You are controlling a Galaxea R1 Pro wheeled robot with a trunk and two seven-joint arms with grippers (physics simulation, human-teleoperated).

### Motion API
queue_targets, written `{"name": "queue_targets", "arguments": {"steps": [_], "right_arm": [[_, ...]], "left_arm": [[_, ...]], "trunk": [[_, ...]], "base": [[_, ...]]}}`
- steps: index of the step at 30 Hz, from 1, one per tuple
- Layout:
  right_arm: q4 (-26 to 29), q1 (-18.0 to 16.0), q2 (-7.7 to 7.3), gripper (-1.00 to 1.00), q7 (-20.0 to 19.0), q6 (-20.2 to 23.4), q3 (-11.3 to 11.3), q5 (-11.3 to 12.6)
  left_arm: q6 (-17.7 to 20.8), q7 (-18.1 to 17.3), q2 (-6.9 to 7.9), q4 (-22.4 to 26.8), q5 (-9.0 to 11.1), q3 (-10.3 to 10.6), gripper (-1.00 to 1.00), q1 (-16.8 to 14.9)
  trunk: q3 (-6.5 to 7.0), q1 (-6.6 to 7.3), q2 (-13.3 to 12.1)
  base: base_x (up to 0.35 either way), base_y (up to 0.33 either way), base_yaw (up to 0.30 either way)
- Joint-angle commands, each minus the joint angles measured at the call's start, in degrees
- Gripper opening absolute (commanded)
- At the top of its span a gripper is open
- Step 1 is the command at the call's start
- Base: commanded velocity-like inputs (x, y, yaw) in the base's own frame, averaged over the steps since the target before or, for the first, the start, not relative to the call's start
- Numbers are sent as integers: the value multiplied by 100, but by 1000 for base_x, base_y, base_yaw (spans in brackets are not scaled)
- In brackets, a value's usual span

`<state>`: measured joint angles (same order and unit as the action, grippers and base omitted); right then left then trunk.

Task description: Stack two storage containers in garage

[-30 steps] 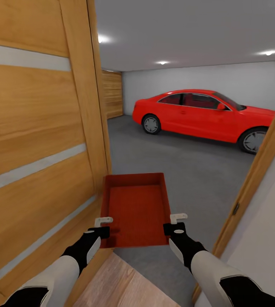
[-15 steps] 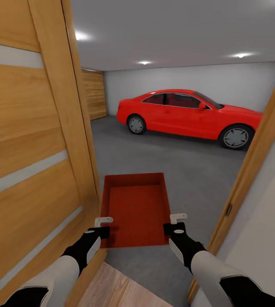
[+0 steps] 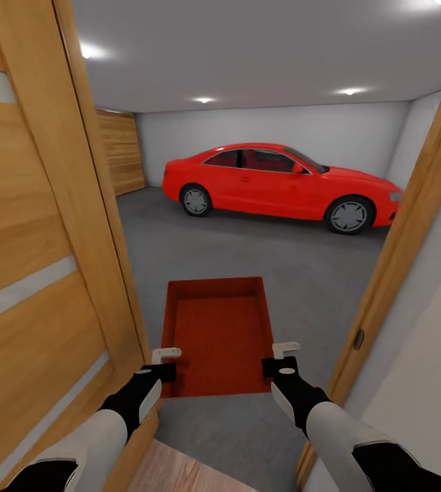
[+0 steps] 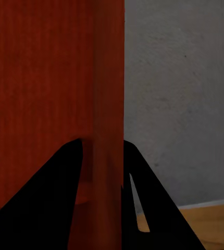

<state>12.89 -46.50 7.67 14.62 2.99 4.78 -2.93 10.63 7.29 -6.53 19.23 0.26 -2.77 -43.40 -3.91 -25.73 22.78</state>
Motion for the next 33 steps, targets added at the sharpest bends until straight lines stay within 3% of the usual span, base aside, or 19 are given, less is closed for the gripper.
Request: {"name": "queue_targets", "arguments": {"steps": [1, 22, 33], "right_arm": [[-23, -8, -54, -100, 14, 27, 49, 99], [-23, -8, -53, -100, 14, 27, 49, 99], [-22, -8, -50, -100, 14, 28, 49, 99]], "left_arm": [[-89, 18, 211, 29, 27, 110, -100, -1], [-91, 18, 208, 29, 27, 114, -100, -1], [-113, 18, 205, 29, 24, 119, -100, -1]], "trunk": [[-13, -5, 14], [-13, -5, 14], [8, -5, 14]], "base": [[161, 149, -215], [192, 241, -198], [121, 101, -192]]}}
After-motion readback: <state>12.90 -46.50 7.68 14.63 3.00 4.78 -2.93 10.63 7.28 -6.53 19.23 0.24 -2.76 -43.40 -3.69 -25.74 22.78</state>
